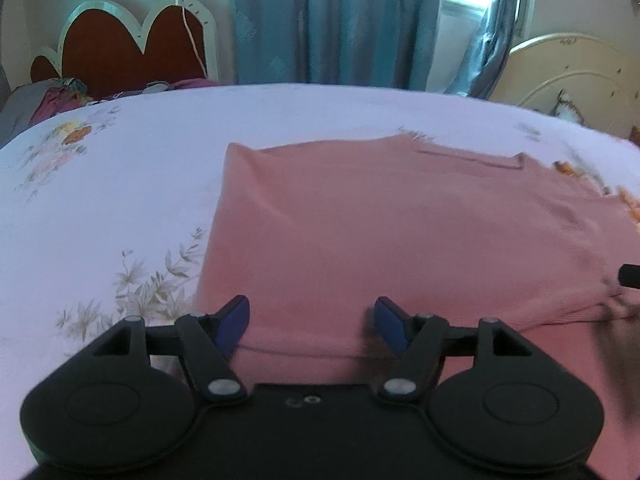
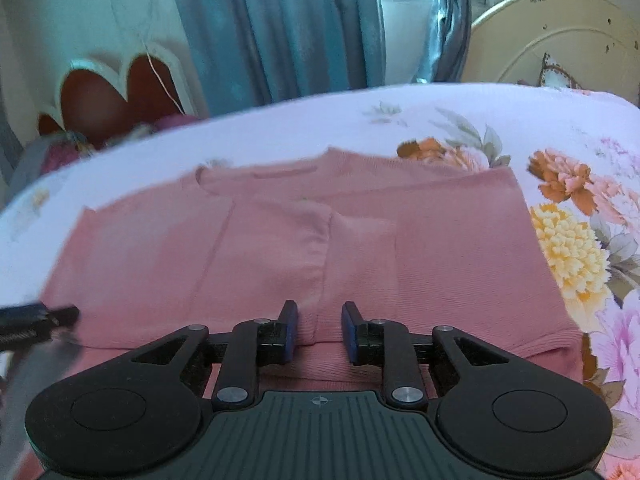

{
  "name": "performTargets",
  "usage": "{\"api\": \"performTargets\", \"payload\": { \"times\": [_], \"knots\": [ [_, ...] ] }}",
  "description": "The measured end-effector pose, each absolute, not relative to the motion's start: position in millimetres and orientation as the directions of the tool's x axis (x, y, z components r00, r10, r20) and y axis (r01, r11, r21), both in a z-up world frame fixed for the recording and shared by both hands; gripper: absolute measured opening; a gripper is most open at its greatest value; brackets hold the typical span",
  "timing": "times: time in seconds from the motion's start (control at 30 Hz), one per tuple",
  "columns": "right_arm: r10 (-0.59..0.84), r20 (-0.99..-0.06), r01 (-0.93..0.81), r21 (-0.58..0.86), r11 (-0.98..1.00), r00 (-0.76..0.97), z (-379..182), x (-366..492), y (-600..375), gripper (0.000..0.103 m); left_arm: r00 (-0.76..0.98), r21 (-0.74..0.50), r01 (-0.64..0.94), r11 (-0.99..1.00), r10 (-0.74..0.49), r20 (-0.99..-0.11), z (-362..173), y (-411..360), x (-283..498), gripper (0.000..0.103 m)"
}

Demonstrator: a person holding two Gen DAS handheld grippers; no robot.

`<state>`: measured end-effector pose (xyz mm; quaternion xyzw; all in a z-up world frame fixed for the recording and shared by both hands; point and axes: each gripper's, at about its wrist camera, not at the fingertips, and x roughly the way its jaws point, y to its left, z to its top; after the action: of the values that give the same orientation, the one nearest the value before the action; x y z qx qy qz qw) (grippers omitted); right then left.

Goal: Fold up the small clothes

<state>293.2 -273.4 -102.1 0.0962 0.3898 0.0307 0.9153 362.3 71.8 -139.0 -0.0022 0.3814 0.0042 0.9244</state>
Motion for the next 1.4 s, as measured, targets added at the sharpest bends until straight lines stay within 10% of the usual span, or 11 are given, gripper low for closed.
{"api": "performTargets", "payload": {
  "times": [0.1,0.9,1.4],
  "knots": [
    [0.165,-0.681,-0.013,0.222,0.975,0.713,-90,274,-277,0.050,0.721,0.008,0.002,1.000,0.004,-0.693,-129,66,346,0.068],
    [0.216,-0.694,-0.082,0.222,0.972,0.687,-79,137,-240,0.050,0.680,-0.089,0.050,0.995,-0.099,-0.727,-125,56,227,0.088],
    [0.149,-0.705,-0.025,0.183,0.983,0.693,-72,65,-216,0.050,0.658,-0.092,0.081,0.992,-0.123,-0.743,-121,81,167,0.084]
  ]
}}
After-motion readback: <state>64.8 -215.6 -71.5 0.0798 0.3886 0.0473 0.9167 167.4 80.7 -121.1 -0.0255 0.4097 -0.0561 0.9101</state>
